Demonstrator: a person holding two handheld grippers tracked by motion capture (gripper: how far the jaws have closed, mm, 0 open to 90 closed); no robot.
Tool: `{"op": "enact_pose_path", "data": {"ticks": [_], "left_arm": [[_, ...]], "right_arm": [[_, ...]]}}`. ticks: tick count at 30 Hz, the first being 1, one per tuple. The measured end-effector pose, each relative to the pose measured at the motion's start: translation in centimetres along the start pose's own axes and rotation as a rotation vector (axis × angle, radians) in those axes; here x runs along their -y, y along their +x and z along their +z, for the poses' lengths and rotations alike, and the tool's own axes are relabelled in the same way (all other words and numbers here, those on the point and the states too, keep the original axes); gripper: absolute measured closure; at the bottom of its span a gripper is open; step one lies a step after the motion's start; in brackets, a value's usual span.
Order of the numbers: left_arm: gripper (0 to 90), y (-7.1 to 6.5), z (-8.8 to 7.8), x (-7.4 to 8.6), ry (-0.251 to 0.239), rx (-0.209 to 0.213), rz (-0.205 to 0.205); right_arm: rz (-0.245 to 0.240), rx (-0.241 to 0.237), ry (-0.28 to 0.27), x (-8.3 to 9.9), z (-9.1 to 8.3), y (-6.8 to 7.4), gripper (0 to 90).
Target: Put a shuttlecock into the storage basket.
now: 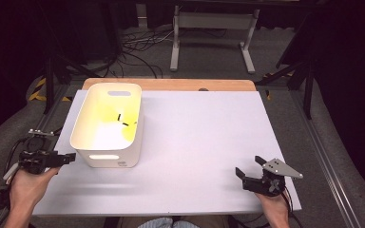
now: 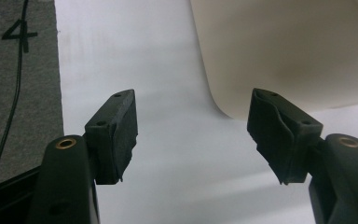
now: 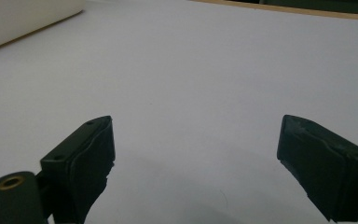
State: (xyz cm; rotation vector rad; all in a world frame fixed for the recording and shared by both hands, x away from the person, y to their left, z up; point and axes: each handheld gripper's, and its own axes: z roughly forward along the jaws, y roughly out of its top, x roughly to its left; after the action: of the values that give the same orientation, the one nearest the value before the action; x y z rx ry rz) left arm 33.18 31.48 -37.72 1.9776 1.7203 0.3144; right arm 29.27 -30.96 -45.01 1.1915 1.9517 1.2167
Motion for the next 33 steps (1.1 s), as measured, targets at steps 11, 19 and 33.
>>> {"op": "enact_pose_path", "data": {"ticks": [11,19,33], "left_arm": [[33.6,-0.8,0.1,0.6,-0.017,0.024,0.015],[32.8,-1.4,0.2,1.0,-0.021,0.035,0.03],[32.3,-2.5,0.6,1.7,-0.034,0.065,0.048]], "right_arm": [[-0.002,-0.001,-0.001,0.0,0.0,0.0,11.6],[-0.001,0.0,0.0,0.0,-0.1,0.0,11.6],[-0.003,0.0,-0.001,0.0,-0.1,0.0,11.6]]}}
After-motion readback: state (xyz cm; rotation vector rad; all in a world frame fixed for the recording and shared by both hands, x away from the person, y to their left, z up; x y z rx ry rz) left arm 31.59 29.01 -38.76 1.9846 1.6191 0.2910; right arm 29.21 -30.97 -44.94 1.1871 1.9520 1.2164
